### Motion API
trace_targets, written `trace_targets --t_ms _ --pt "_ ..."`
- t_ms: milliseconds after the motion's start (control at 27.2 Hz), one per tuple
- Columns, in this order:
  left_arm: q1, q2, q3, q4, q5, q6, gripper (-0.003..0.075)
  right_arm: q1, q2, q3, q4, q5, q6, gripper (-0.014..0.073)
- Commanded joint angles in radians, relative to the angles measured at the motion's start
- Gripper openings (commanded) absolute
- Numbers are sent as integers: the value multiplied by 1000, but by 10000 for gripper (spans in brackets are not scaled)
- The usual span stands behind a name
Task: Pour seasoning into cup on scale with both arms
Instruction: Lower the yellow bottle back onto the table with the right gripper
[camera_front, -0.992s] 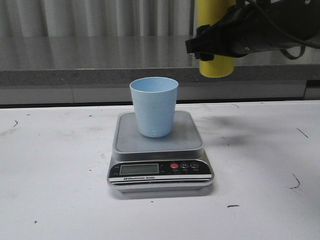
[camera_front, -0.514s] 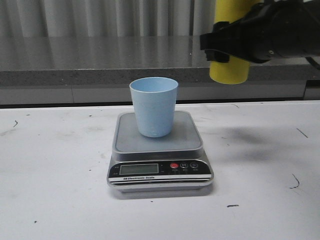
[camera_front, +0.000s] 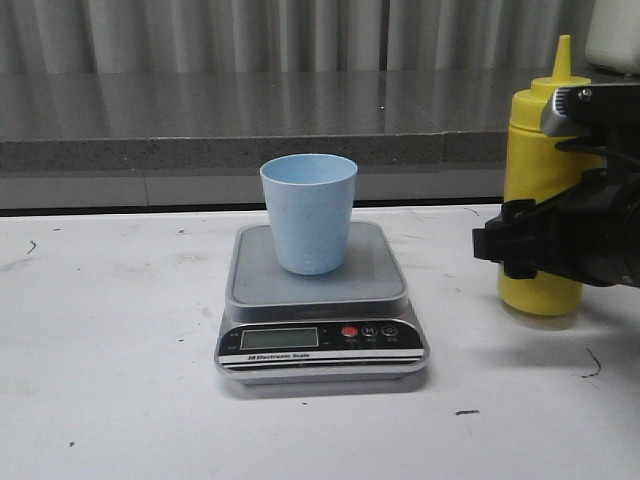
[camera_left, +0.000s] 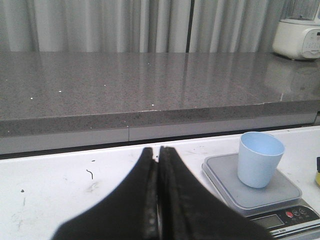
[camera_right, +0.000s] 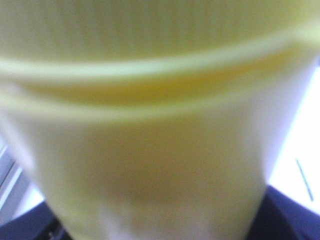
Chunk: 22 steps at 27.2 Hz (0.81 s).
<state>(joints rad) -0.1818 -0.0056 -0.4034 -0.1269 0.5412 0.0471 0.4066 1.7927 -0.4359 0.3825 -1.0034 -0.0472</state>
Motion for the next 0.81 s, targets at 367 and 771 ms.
trace_targets --t_ms 367,771 --pt "3 6 -24 -15 -84 -10 -20 -2 63 -19 -42 -265 144 161" --pt "3 6 -24 -15 -84 -10 -20 -2 96 -19 -92 -282 142 495"
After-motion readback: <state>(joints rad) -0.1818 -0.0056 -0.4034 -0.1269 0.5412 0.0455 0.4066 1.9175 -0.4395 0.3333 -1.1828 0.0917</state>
